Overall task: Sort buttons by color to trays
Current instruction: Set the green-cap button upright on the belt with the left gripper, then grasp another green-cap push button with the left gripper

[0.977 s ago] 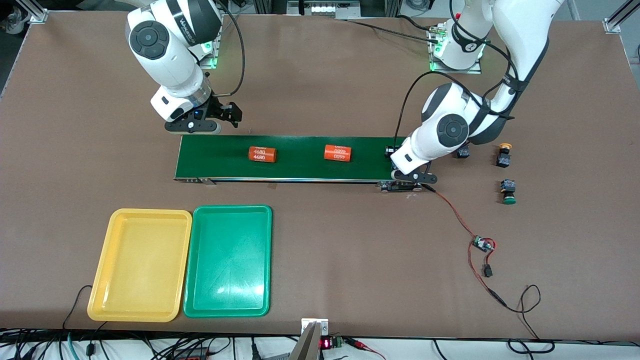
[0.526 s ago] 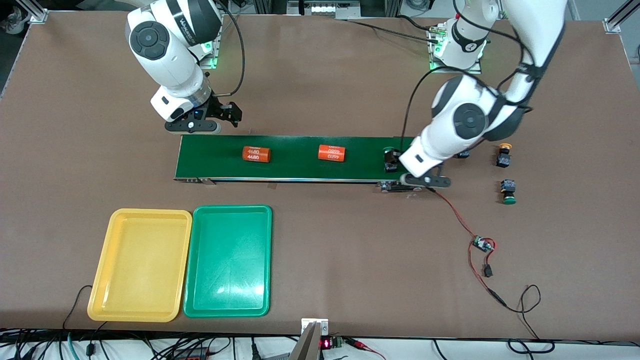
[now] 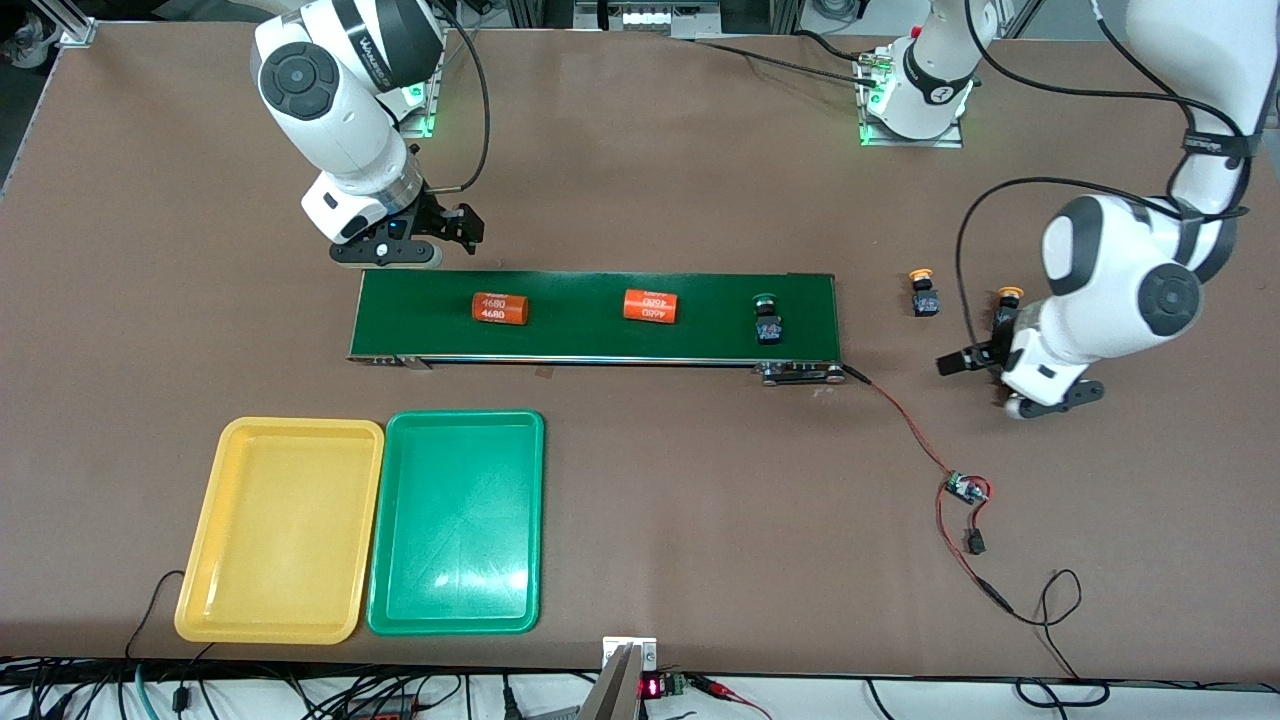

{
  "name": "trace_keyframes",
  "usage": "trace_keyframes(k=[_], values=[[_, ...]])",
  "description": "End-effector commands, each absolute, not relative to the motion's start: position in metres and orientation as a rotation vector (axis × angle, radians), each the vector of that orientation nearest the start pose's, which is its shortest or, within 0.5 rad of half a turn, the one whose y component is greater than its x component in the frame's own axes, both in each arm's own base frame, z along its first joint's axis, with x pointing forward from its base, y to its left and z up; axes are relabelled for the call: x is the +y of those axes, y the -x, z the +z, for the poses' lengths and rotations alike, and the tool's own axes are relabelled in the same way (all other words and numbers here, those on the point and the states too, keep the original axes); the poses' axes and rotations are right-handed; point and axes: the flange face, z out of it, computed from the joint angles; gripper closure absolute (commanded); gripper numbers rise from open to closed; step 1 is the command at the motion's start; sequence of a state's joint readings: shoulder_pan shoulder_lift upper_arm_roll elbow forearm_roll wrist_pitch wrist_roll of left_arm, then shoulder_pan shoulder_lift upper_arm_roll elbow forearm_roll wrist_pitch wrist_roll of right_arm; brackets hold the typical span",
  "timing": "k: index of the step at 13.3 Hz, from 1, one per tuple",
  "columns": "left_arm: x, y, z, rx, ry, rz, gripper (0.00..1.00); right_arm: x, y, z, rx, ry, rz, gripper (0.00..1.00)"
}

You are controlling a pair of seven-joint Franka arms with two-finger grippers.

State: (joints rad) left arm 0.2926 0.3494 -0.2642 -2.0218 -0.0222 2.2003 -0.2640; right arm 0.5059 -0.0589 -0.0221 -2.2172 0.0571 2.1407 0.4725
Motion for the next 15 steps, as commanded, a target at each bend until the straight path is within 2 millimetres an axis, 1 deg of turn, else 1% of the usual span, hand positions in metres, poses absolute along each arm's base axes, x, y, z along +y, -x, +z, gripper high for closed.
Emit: trace_keyframes(k=[1, 2, 3, 6, 8, 11, 13, 14, 15], values=[[0.065, -0.578, 0.241, -0.405, 3.166, 0.319, 0.0, 0.245, -0.455, 0.403, 0.052, 3.1, 0.074, 0.0], [0.074, -0.576, 0.234, -0.343, 3.155, 0.327, 0.0, 0.244, -0.455, 0.403, 0.055, 3.099, 0.074, 0.0], [0.087, -0.573, 0.225, -0.327, 3.148, 0.347, 0.0, 0.244, -0.455, 0.403, 0.054, 3.1, 0.074, 0.0], [0.097, -0.568, 0.197, -0.145, 3.17, 0.385, 0.0, 0.244, -0.455, 0.403, 0.054, 3.1, 0.076, 0.0], [0.106, -0.568, 0.19, -0.083, 3.155, 0.358, 0.0, 0.244, -0.455, 0.403, 0.054, 3.102, 0.08, 0.0], [0.107, -0.573, 0.184, 0.004, 3.148, 0.346, 0.0, 0.244, -0.455, 0.403, 0.054, 3.102, 0.08, 0.0], [0.112, -0.576, 0.182, 0.054, 3.151, 0.31, 0.0, 0.244, -0.454, 0.403, 0.055, 3.1, 0.081, 0.0], [0.112, -0.575, 0.178, 0.132, 3.144, 0.312, 0.03, 0.244, -0.454, 0.403, 0.055, 3.1, 0.081, 0.0], [0.113, -0.574, 0.173, 0.168, 3.144, 0.321, 0.08, 0.244, -0.455, 0.403, 0.054, 3.102, 0.08, 0.0]])
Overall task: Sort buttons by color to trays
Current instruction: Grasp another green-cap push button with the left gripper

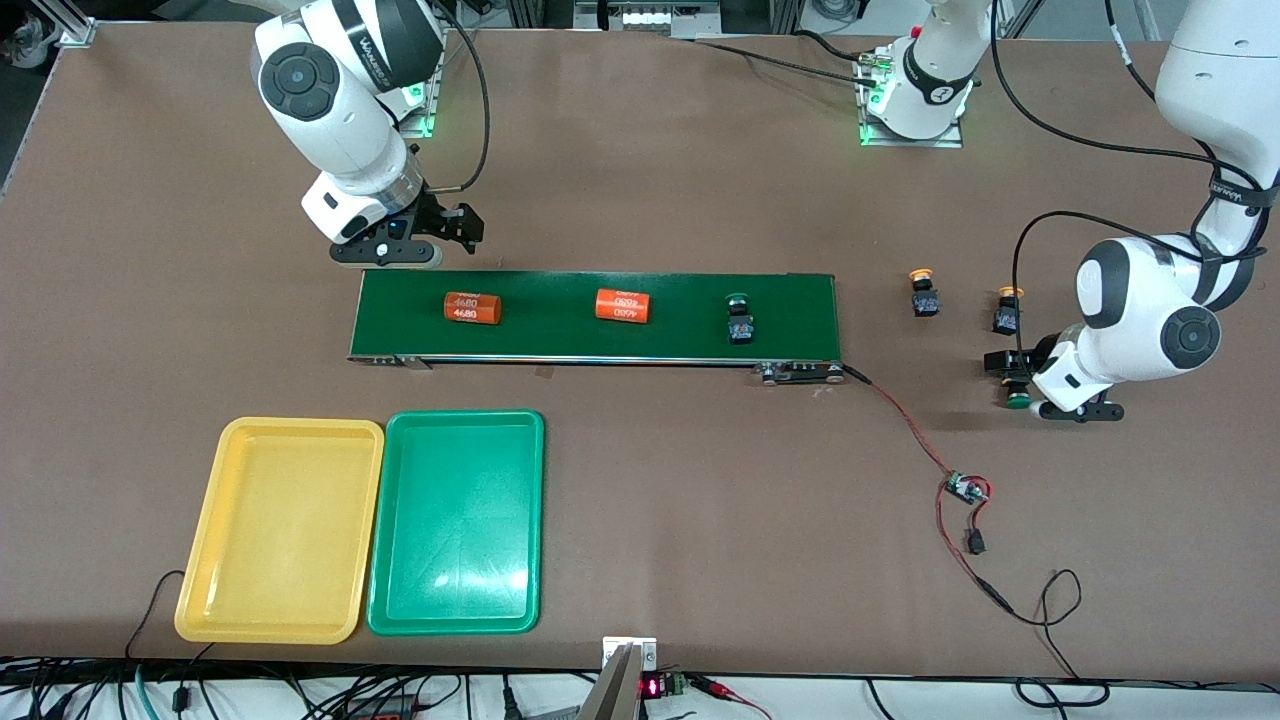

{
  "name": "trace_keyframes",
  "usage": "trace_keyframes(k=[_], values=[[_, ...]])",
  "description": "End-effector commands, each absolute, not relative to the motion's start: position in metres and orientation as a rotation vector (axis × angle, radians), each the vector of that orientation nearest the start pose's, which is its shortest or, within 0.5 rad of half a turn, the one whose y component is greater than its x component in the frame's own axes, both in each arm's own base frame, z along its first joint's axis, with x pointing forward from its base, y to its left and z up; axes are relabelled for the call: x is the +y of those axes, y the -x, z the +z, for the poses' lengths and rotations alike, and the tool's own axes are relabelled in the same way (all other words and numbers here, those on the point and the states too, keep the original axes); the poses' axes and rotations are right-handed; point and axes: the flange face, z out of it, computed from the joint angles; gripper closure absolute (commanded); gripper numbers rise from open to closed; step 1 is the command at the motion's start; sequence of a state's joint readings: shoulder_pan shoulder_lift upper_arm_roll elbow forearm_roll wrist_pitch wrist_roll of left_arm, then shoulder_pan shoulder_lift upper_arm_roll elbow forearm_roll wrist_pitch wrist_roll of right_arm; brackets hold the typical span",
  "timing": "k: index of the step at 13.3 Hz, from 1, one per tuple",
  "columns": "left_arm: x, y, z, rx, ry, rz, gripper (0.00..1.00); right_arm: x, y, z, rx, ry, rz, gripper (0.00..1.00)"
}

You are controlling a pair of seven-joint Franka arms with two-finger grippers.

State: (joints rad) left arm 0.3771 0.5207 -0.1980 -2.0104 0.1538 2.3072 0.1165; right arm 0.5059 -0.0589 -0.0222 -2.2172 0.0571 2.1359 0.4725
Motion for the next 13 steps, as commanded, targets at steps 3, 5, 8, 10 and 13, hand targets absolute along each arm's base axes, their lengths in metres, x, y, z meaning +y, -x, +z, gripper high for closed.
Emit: trace_keyframes(k=[3, 5, 8, 10, 13], values=[[0.116, -0.573, 0.17, 0.167, 3.146, 0.328, 0.2, 0.244, -0.455, 0.402, 0.054, 3.102, 0.082, 0.0], [0.116, -0.573, 0.168, 0.165, 3.146, 0.332, 0.56, 0.244, -0.455, 0.403, 0.054, 3.102, 0.08, 0.0], [0.116, -0.578, 0.182, 0.14, 3.138, 0.304, 1.0, 0.244, -0.455, 0.402, 0.054, 3.102, 0.082, 0.0], [0.114, -0.583, 0.206, 0.147, 3.129, 0.258, 1.0, 0.244, -0.455, 0.403, 0.054, 3.102, 0.08, 0.0], [0.061, -0.581, 0.26, 0.252, 3.114, 0.306, 1.0, 0.244, -0.455, 0.402, 0.054, 3.102, 0.082, 0.0]])
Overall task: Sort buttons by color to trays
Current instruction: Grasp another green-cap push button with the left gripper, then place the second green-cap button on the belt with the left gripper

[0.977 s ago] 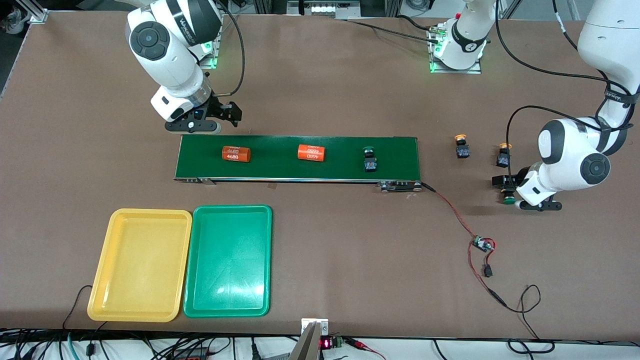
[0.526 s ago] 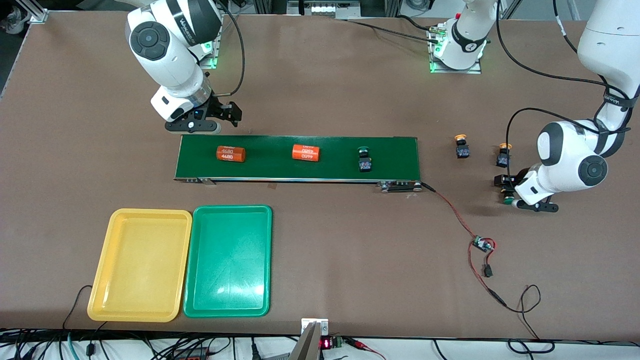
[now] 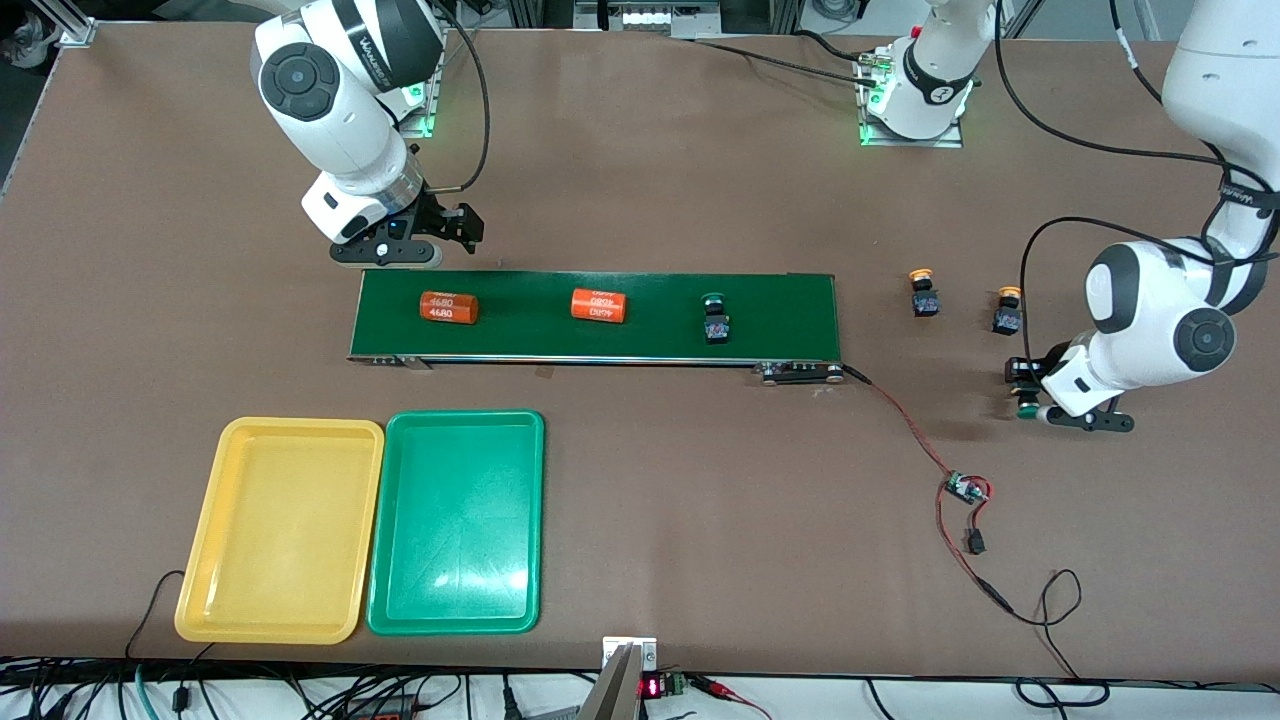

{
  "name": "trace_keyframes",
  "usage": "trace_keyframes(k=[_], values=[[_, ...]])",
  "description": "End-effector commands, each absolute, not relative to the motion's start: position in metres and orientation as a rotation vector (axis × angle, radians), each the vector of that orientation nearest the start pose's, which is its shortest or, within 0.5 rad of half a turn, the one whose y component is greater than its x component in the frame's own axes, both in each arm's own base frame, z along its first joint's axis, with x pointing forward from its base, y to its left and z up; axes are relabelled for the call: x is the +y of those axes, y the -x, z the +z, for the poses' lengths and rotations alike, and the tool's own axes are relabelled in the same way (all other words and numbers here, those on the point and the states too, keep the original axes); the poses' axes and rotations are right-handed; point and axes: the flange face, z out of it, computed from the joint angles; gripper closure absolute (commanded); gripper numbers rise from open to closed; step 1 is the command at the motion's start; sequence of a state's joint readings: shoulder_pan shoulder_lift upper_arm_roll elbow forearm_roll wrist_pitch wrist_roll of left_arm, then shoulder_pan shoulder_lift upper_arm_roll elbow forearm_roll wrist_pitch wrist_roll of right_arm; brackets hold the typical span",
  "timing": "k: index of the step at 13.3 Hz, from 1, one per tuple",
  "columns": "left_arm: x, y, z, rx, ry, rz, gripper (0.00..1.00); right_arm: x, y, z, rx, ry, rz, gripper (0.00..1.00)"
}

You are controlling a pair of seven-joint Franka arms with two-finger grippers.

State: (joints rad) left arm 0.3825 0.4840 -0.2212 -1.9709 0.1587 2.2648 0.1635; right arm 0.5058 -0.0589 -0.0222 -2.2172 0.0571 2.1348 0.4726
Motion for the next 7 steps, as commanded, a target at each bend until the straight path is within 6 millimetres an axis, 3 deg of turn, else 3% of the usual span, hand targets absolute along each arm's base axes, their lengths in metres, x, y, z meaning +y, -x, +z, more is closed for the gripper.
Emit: trace_keyframes(k=[1, 3, 7], values=[[0.035, -0.575, 0.27, 0.196, 3.148, 0.354, 1.0, 0.244, -0.455, 0.402, 0.054, 3.102, 0.082, 0.0], [-0.028, -0.56, 0.284, 0.088, 3.182, 0.418, 1.0, 0.244, -0.455, 0.402, 0.054, 3.102, 0.082, 0.0], [-0.134, -0.532, 0.303, 0.082, 3.16, 0.392, 1.0, 0.244, -0.455, 0.402, 0.054, 3.102, 0.082, 0.0]])
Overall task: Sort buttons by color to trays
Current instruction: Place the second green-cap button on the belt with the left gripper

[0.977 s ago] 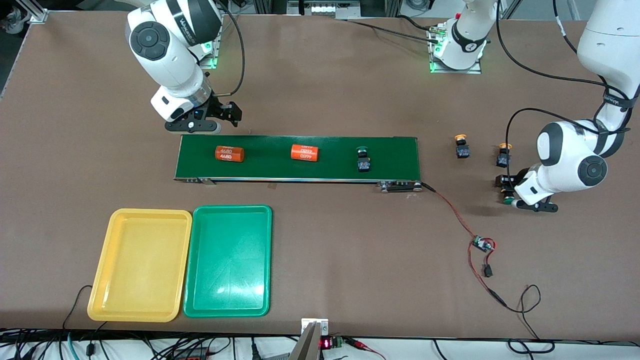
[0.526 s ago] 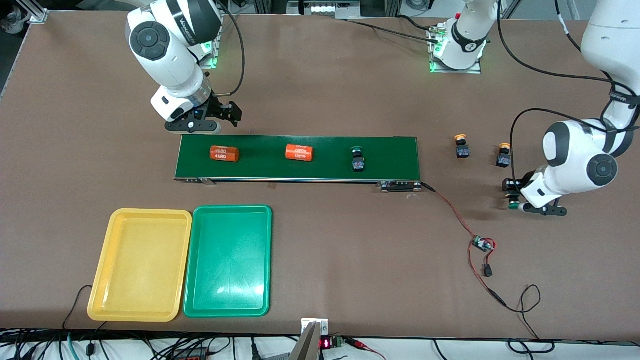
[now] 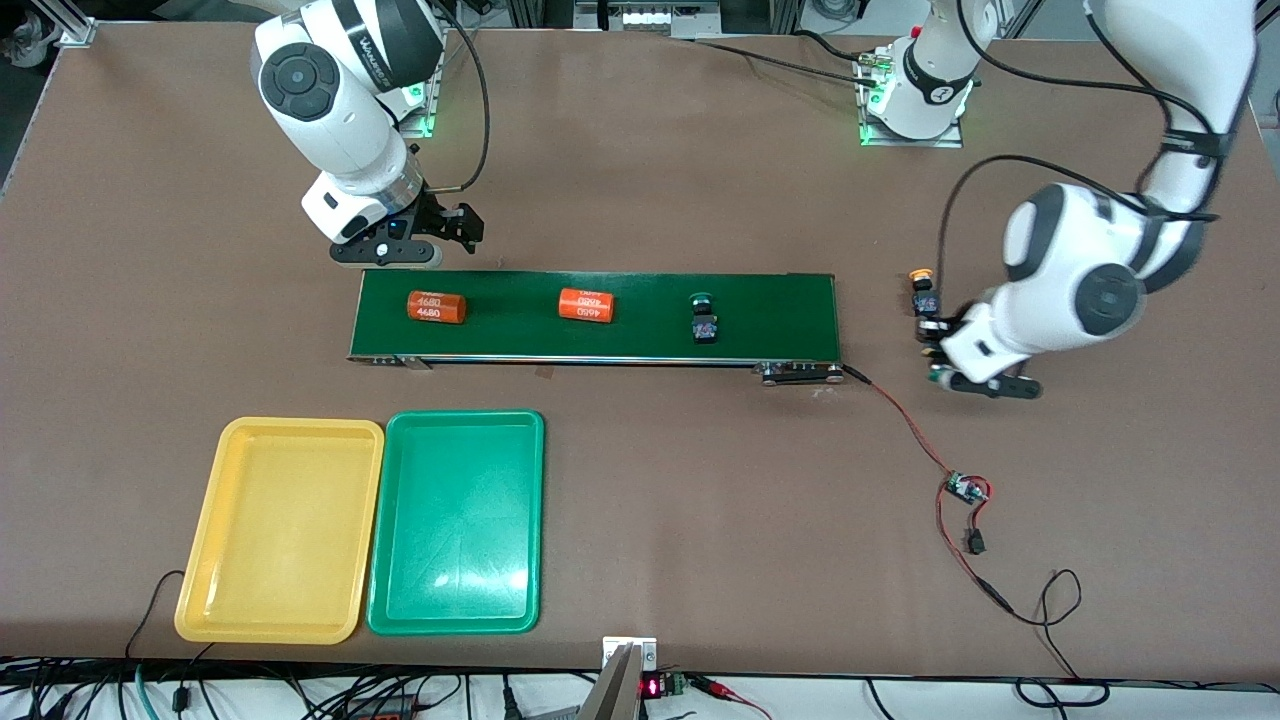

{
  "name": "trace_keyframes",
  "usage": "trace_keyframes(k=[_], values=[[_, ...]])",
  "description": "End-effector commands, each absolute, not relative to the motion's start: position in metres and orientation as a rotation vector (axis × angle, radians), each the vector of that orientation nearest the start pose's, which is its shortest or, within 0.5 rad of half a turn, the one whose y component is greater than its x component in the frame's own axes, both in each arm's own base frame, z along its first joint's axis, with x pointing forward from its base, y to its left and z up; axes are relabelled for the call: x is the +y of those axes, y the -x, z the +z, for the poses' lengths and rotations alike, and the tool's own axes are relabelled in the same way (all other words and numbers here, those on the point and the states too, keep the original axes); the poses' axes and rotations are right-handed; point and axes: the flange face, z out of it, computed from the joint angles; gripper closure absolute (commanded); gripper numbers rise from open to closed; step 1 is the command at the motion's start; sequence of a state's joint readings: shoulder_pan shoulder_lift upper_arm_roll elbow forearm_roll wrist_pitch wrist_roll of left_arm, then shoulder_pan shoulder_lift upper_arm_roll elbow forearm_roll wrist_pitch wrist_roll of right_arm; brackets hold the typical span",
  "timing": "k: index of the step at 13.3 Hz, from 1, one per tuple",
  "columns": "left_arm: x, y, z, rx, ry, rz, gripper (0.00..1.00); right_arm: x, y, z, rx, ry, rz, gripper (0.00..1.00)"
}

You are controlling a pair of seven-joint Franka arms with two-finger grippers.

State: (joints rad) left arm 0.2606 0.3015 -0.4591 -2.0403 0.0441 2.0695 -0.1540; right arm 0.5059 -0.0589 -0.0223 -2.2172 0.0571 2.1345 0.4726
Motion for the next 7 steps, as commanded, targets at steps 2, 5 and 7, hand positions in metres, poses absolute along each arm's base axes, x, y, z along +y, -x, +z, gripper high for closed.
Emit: trace_keyframes(k=[2, 5, 7], values=[[-0.18, -0.517, 0.311, -0.064, 3.205, 0.426, 1.0, 0.244, -0.455, 0.402, 0.054, 3.102, 0.082, 0.0], [-0.216, -0.496, 0.297, -0.098, 3.219, 0.463, 1.0, 0.245, -0.454, 0.402, 0.055, 3.101, 0.081, 0.0], [-0.223, -0.488, 0.28, -0.108, 3.237, 0.432, 1.0, 0.244, -0.454, 0.402, 0.054, 3.102, 0.082, 0.0]])
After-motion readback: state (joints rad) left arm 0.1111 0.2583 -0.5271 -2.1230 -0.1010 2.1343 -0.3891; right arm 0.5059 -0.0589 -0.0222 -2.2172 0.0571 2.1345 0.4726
